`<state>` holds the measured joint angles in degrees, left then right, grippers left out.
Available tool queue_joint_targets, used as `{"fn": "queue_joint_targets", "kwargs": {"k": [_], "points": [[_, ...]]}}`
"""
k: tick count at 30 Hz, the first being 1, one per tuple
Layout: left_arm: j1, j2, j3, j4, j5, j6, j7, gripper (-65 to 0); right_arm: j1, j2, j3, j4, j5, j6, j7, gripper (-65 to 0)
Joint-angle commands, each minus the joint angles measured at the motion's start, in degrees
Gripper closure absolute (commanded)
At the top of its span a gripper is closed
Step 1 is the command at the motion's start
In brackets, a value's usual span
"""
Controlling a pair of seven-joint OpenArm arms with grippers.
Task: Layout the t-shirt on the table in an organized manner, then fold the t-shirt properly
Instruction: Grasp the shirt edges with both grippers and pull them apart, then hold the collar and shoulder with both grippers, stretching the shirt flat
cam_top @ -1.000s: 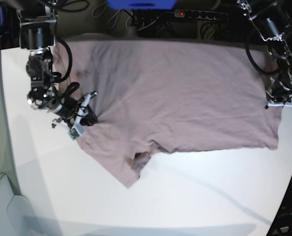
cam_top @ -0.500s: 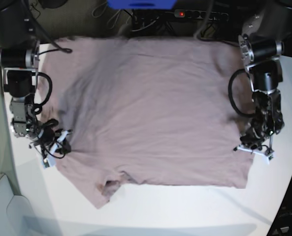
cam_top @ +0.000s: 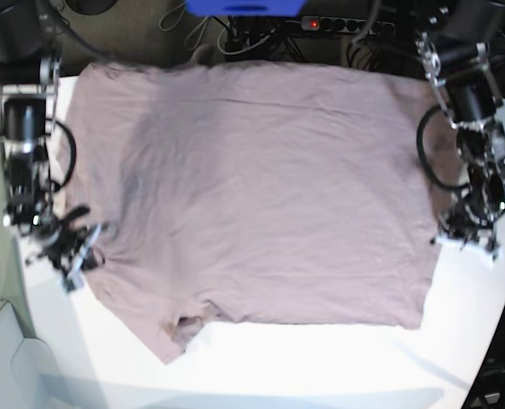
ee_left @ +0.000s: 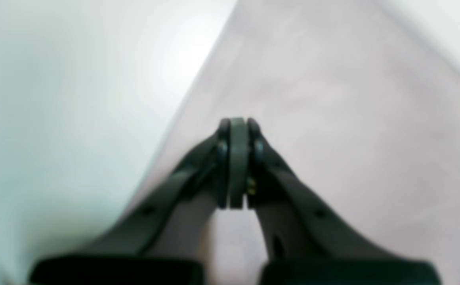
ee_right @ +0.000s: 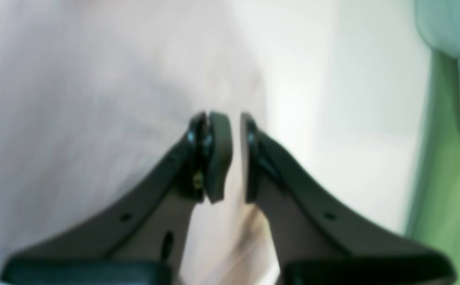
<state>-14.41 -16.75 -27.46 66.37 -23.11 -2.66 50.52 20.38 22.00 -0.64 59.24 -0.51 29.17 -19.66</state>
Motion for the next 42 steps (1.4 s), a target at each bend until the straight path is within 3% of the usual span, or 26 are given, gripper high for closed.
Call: {"fn": "queue_joint_targets", "kwargs": {"k": [1, 5, 10, 18, 26, 38, 42], "points": [[-0.93, -0.87, -0.62, 3.30, -1.46, -0.47, -0.81, -0.1, -1.00, 0.73, 0.34, 5.33, 0.91, 0.06, 0.45, -7.0], [4.70, -0.87, -1.24, 5.94, -1.81, -0.47, -0.46, -0.1, -11.81, -1.56, 0.42, 17.72, 0.91, 0.06, -4.03, -7.0], [7.60, -0.87, -1.33, 2.69, -1.37, -0.47, -1.07, -0.1, -18.14, -3.14, 0.42, 20.01, 0.91, 0.06, -5.09, -7.0], [6.99, -1.31, -0.80, -7.34, -1.28, -0.55, -8.98, -0.1, -11.28, -3.41, 0.34, 2.52, 0.91, 0.06, -1.66, -7.0], [1.45, -1.49, -0.80, -10.68, -1.28, -0.55, -10.39, -0.1, 0.59, -2.97, -0.10, -14.01, 0.91, 0.06, 3.88, -7.0], [-5.15, -0.79, -0.80, -10.85, 5.22, -0.55, -10.21, -0.1, 1.11, -1.82, 0.25, -14.98, 0.91, 0.06, 3.70, -6.9], [-4.71, -1.05, -1.24, -8.39, 5.14, -0.55, -9.86, -0.1, -4.16, -1.38, 1.30, -4.87, 1.26, 0.15, 3.79, -6.9]]}}
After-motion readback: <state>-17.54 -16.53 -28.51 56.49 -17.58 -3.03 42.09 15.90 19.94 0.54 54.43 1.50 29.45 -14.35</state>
